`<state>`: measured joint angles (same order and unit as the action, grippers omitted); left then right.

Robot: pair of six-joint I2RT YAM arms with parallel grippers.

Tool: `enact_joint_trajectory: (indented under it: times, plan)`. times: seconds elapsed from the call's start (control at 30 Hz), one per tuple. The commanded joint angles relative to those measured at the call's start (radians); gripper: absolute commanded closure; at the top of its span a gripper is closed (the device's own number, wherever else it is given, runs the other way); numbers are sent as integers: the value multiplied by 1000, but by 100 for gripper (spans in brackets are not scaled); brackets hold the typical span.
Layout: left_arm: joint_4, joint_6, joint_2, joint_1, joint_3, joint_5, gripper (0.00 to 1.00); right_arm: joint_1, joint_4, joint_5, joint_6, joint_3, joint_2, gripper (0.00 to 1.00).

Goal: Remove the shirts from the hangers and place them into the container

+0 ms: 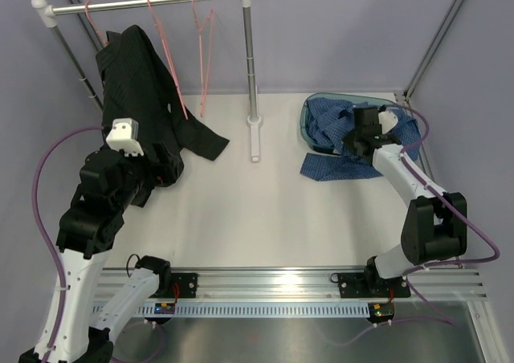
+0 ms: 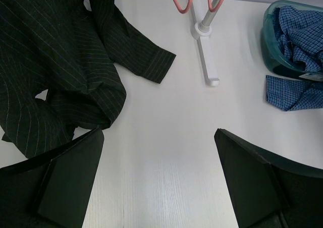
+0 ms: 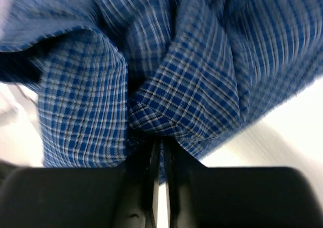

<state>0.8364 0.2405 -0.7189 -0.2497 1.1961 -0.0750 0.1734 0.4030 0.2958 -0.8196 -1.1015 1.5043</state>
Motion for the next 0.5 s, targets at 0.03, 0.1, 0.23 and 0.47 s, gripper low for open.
enact_joint_trajectory:
  times: [0.03, 0.1, 0.23, 0.47]
  plan:
    - [-30, -9, 16, -3, 2, 3, 1, -72, -50, 46, 34, -136, 53, 100]
    - [-23, -10, 15, -3, 5, 0, 1, -90, -49, 39, 48, -202, 97, 100]
    - [-19, -13, 12, -3, 8, -12, 1, -114, -49, 25, 80, -316, 178, 100]
    - [-14, -15, -1, -3, 19, -19, 1, -140, 98, -15, 80, -569, 472, 100]
